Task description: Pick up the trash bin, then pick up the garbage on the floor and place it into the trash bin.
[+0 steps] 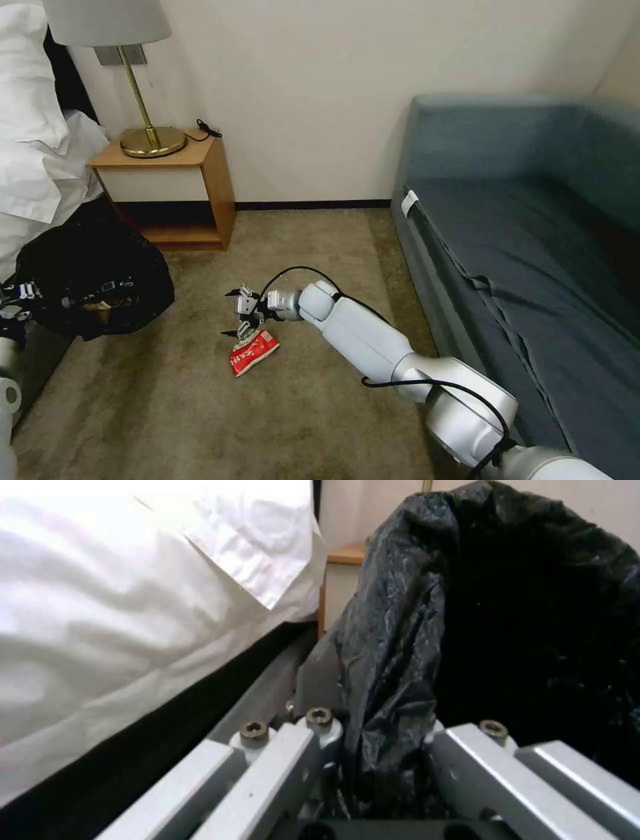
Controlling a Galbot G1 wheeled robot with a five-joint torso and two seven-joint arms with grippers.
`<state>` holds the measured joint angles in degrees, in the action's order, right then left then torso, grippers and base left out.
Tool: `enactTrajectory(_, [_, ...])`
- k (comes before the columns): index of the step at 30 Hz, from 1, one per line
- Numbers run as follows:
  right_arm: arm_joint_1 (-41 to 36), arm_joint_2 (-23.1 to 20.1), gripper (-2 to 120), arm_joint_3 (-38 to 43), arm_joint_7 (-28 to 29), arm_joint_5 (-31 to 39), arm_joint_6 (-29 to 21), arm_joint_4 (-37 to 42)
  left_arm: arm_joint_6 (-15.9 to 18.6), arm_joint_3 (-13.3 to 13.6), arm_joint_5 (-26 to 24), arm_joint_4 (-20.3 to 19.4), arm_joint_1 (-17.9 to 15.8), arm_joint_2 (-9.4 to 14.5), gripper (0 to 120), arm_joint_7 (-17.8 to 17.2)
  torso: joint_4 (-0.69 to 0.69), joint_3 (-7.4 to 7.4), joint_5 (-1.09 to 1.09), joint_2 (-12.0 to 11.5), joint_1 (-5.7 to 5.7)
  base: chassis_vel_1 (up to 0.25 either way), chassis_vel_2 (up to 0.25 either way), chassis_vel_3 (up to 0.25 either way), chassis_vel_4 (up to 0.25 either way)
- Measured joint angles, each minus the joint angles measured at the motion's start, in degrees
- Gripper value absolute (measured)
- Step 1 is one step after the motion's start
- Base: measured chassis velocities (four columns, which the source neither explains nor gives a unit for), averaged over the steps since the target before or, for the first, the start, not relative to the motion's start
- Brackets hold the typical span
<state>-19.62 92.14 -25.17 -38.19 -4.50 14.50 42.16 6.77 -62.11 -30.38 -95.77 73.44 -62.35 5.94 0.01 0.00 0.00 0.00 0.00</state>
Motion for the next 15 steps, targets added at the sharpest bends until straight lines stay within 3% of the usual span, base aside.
enactTrajectory(15, [-2.0, 0.0, 100, -0.6, 0.1, -3.2, 0.3, -0.3, -0.6, 1.1, 0.1, 1.3, -0.4, -0.3, 4, 0.4, -0.01, 0.01, 0.0, 0.0, 0.0, -0.096, 0.093, 0.085, -0.101])
